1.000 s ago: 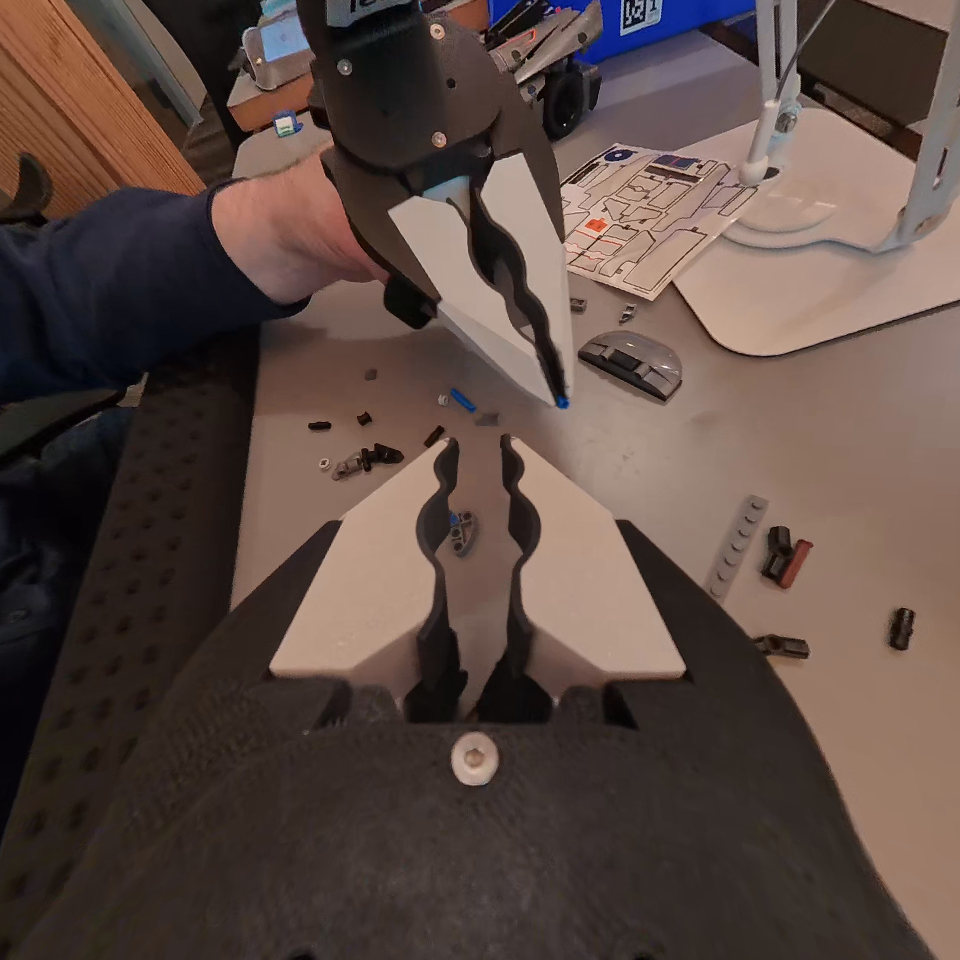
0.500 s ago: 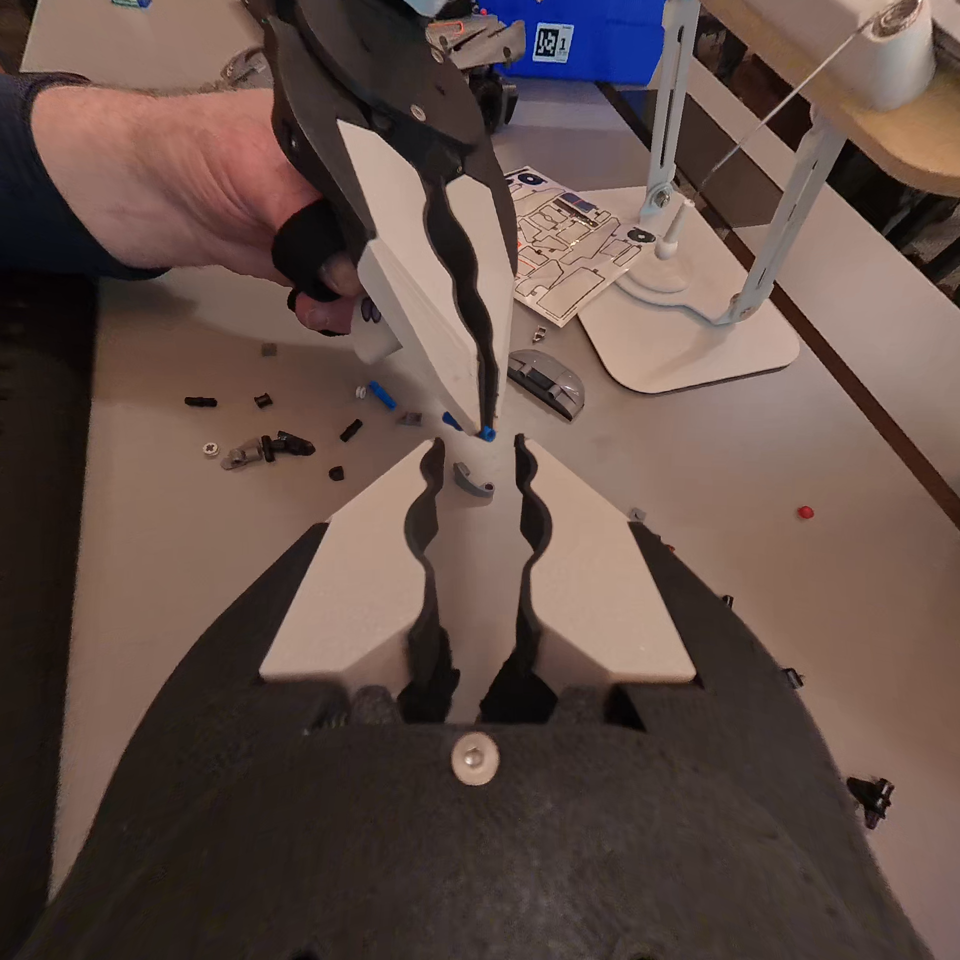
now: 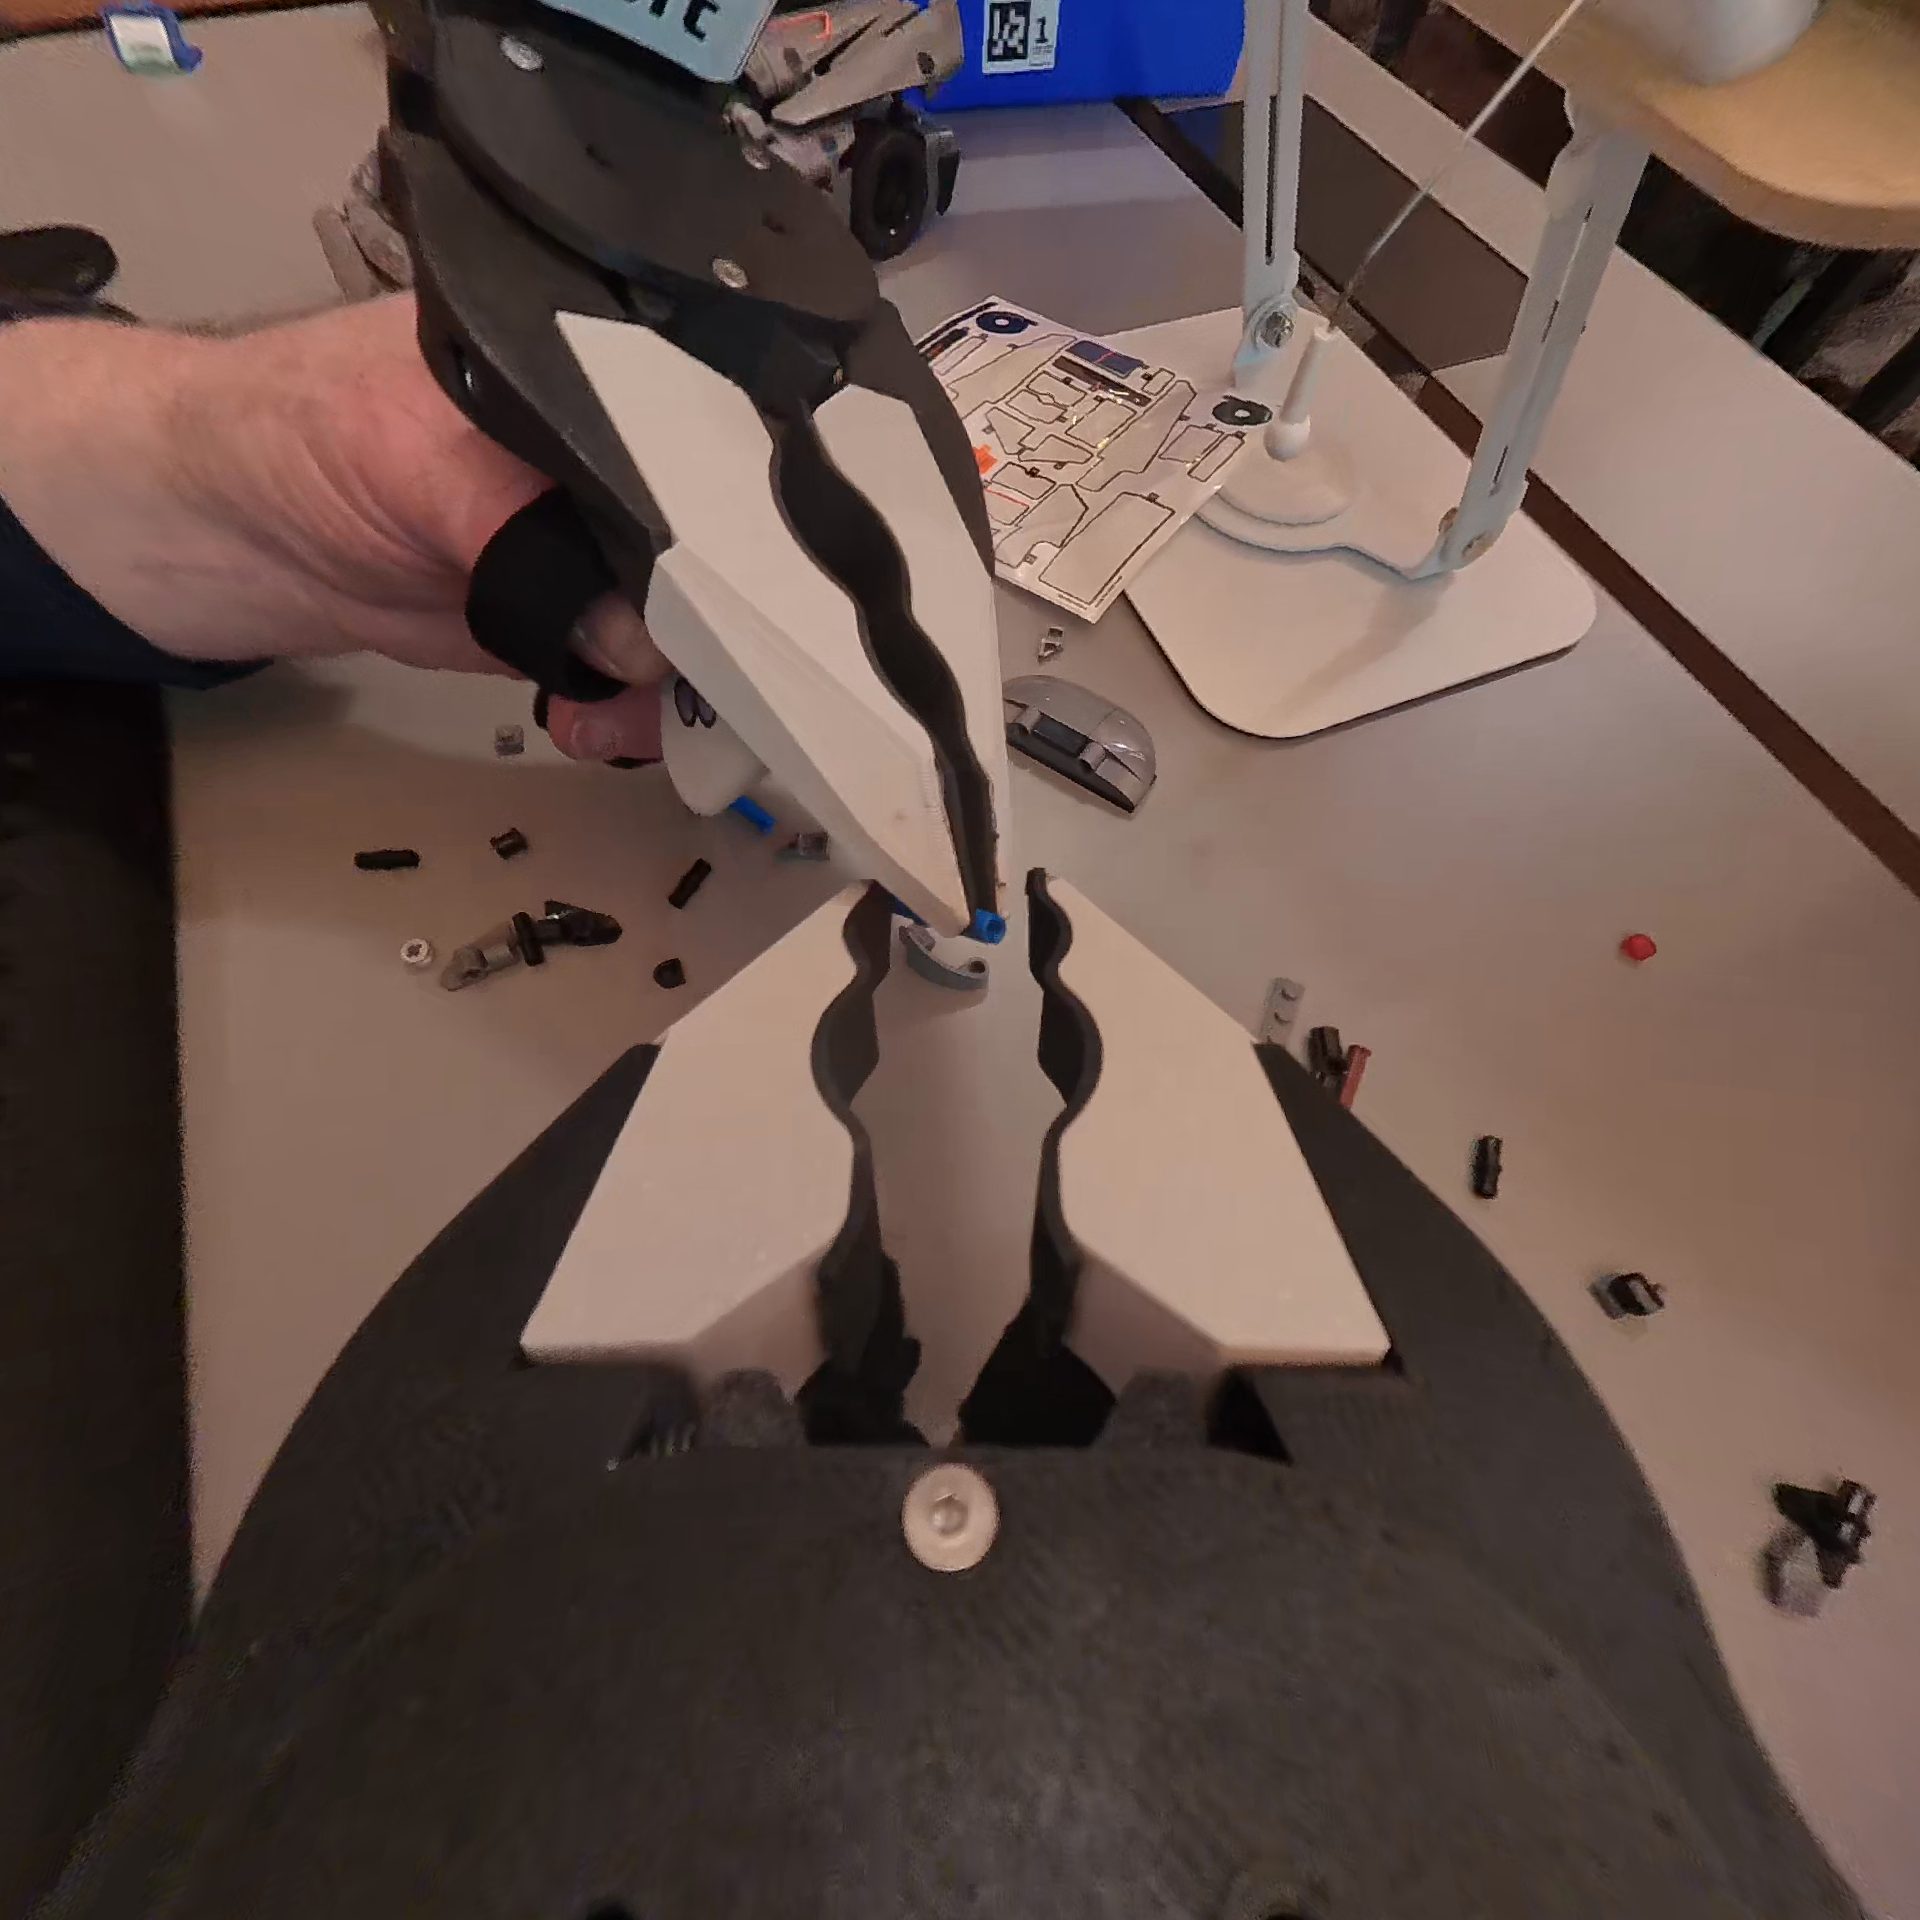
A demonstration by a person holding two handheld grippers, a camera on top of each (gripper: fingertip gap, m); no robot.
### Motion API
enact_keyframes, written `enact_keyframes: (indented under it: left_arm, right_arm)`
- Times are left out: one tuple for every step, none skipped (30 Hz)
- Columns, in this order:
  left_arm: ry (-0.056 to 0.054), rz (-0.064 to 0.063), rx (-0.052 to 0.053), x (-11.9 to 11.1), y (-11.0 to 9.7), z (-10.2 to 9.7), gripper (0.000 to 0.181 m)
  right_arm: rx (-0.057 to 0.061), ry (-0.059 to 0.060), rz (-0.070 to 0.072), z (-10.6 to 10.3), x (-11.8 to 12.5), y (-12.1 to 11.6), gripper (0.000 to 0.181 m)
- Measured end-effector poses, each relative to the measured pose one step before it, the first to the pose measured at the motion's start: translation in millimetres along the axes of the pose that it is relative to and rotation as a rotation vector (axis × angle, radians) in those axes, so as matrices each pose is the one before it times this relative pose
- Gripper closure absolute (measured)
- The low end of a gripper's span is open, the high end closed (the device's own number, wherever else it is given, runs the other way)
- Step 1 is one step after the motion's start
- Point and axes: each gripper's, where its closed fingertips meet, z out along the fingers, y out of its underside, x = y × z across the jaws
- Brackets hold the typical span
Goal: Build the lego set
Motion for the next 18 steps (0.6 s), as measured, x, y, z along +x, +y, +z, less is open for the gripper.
enact_keyframes:
  left_arm:
    - [-0.0068, 0.0091, 0.0093, -0.31, -1.68, 0.00, 0.180]
    - [-0.0029, 0.0054, 0.0088, 0.04, -1.57, -0.25, 0.180]
    - [-0.0007, 0.0022, 0.0045, 0.11, -1.00, -0.36, 0.180]
    - [0.0013, 0.0019, 0.0046, 0.38, -0.69, -0.39, 0.180]
    - [0.0011, 0.0005, 0.0033, 0.31, -0.51, -0.28, 0.180]
    - [-0.0021, 0.0070, 0.0034, 0.12, -0.61, -0.37, 0.180]
    - [0.0009, 0.0071, 0.0025, 0.45, -0.52, -0.53, 0.180]
    - [0.0060, -0.0006, 0.0080, 0.92, -1.34, -0.70, 0.180]
    - [-0.0003, -0.0021, 0.0136, -0.19, -2.15, -1.15, 0.180]
    - [-0.0044, 0.0022, 0.0101, -0.96, -1.63, -1.48, 0.180]
    - [0.0006, -0.0008, 0.0027, -0.46, -0.67, -1.20, 0.180]
    - [0.0071, -0.0041, 0.0055, 0.42, -0.97, -1.00, 0.180]
    - [0.0032, 0.0004, 0.0070, 0.55, -1.23, -0.65, 0.180]
    - [-0.0030, 0.0049, -0.0022, 0.20, -0.33, -0.40, 0.180]
    - [-0.0056, 0.0066, -0.0058, 0.02, -0.27, -0.60, 0.180]
    - [-0.0024, 0.0041, 0.0032, 0.29, -1.01, -0.83, 0.180]
    - [0.0047, -0.0052, 0.0107, 0.64, -1.47, -0.89, 0.181]
    - [0.0085, -0.0122, 0.0091, 0.33, -0.82, -0.51, 0.181]
  right_arm:
    - [0.0078, -0.0155, 0.0210, -0.76, -0.73, -0.54, 0.158]
    - [0.0078, -0.0123, 0.0164, -0.83, -0.46, -0.69, 0.162]
    - [0.0065, -0.0074, 0.0106, -0.64, -0.13, -0.46, 0.163]
    - [0.0061, -0.0070, 0.0048, -0.53, -0.35, -0.71, 0.163]
    - [0.0039, -0.0044, 0.0006, -0.39, -0.37, -0.42, 0.164]
    - [0.0016, -0.0039, 0.0004, -0.30, -0.37, 0.00, 0.165]
    - [0.0030, -0.0077, 0.0046, -0.21, -0.62, -0.24, 0.165]
    - [0.0071, -0.0117, 0.0084, -0.56, -0.71, -0.76, 0.165]
    - [0.0096, -0.0136, 0.0100, -0.84, -0.84, -1.04, 0.166]
    - [0.0091, -0.0169, 0.0114, -1.04, -0.94, -0.88, 0.169]
    - [0.0111, -0.0168, 0.0123, -1.43, -0.77, -1.20, 0.173]
    - [0.0128, -0.0142, 0.0106, -1.52, -0.52, -1.60, 0.174]
    - [0.0102, -0.0147, 0.0046, -1.33, -0.89, -1.36, 0.175]
    - [0.0061, -0.0085, -0.0004, -0.72, -0.70, -0.73, 0.175]
    - [0.0022, -0.0025, -0.0018, -0.42, -0.03, -0.19, 0.176]
    - [0.0020, -0.0013, -0.0007, -0.47, -0.10, -0.34, 0.176]
    - [0.0058, -0.0029, 0.0016, -0.87, -0.11, -0.96, 0.176]
    - [0.0068, -0.0049, 0.0034, -0.93, -0.34, -1.08, 0.177]
